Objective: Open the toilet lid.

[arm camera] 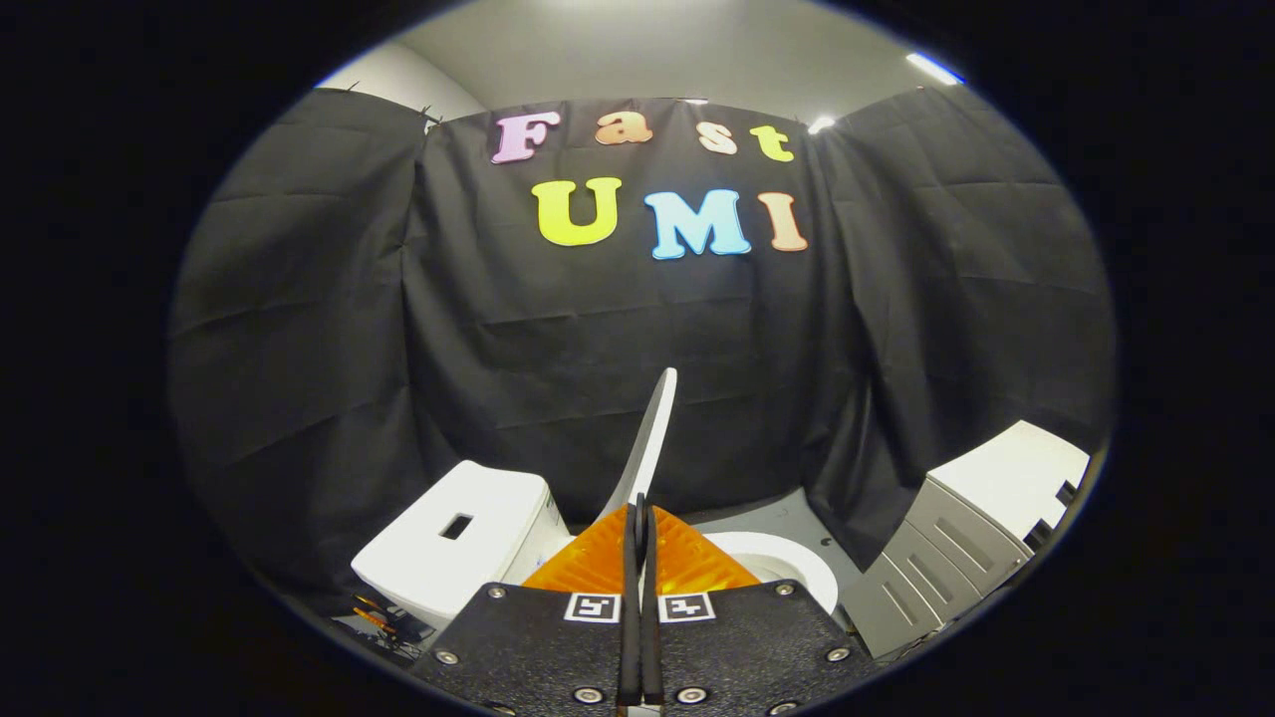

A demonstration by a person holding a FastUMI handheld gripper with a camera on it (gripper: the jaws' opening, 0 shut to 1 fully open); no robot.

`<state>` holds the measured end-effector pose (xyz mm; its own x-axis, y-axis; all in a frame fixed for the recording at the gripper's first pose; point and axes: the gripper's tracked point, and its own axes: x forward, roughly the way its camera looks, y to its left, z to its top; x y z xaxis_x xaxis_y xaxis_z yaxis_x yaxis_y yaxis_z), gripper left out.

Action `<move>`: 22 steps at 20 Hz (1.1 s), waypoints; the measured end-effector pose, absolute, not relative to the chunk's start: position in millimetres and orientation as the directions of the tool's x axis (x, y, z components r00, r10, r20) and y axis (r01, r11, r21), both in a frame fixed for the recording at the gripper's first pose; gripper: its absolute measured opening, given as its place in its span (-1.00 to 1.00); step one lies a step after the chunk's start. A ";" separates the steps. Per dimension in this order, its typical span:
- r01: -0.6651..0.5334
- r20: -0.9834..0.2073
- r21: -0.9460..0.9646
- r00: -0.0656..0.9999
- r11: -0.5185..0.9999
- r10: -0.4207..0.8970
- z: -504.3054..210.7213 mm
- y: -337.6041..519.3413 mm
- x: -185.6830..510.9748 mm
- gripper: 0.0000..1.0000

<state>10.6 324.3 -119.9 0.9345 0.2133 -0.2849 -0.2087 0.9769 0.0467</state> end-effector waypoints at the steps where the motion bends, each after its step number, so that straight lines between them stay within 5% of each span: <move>1: -0.212 -0.280 0.048 0.935 0.976 0.217 -117.4 329.6 11.0 -1.00; 22: -0.341 -0.239 -0.098 0.920 0.935 0.310 -93.7 485.4 -8.5 -1.00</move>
<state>-8.5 485.4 -93.7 0.9201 0.3104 -0.2389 -0.3409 0.9350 -0.0977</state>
